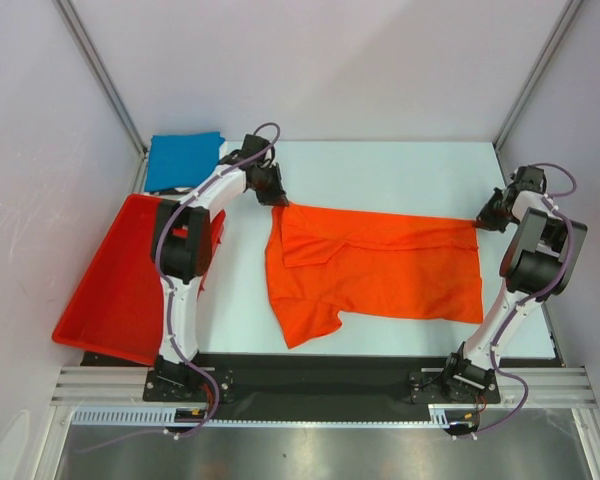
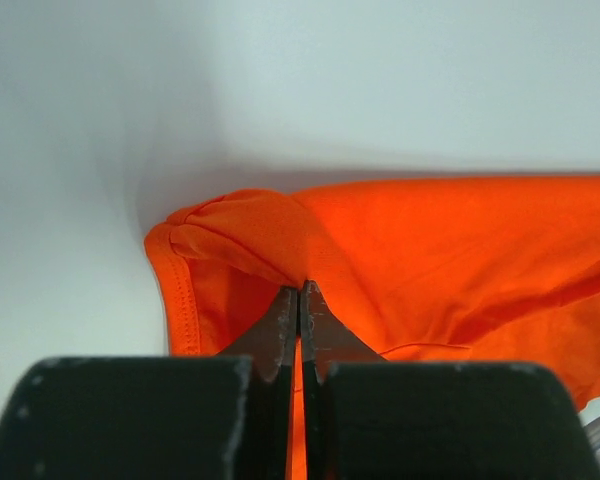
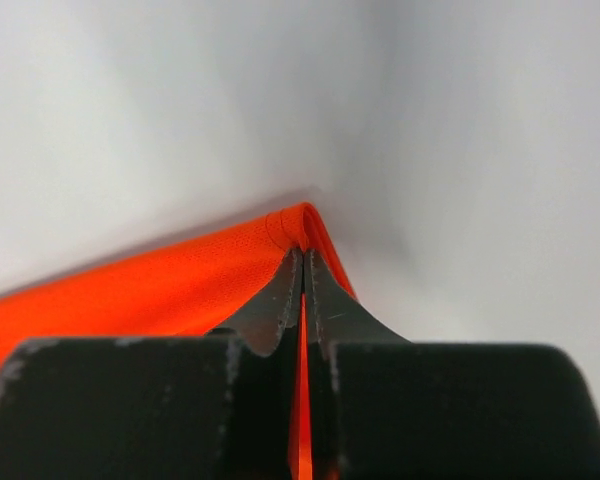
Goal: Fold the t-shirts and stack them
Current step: Fold the tshirt
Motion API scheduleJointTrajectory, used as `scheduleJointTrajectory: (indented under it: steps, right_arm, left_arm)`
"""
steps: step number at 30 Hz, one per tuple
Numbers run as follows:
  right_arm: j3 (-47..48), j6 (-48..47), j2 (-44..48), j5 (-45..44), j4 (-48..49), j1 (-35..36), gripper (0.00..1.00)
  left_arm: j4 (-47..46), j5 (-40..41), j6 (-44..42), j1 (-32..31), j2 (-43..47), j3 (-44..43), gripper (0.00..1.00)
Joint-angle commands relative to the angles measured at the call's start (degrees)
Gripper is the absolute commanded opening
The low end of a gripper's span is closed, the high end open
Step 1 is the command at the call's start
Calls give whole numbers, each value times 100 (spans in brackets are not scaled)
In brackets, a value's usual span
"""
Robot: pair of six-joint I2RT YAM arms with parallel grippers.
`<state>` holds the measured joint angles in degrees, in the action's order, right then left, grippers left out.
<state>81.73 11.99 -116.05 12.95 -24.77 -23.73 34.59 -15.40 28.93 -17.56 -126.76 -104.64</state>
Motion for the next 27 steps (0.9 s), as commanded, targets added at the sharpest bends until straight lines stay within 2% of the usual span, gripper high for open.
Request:
scheduleJointTrajectory:
  steps: [1,11,17,19,20,24,25,27]
  right_arm:
    - [352,84,-67,85,245,-97,0]
    - [650,234,-374,436,456,-115,0]
    - [616,330,-375,252,412,-123,0]
    - [598,322,-366,287,412,-124,3]
    - [607,322,-366,270,395,-124,6]
    - [598,243,-287,182,263,-150,16]
    - [572,225,-261,182,263,-167,24]
    - [537,199,-225,190,254,-185,32]
  left_arm:
    - [-242,-7,139,86,-33,-303,1]
    - [-400,-139,324,218,-393,-680,0]
    - [-610,-165,377,218,-402,-628,1]
    - [-629,-113,368,218,-367,-619,10]
    - [-559,-86,359,227,-367,-663,19]
    - [-295,72,351,236,-323,-690,30]
    - [-295,72,342,236,-280,-637,33]
    - [-365,72,350,244,-156,-418,40]
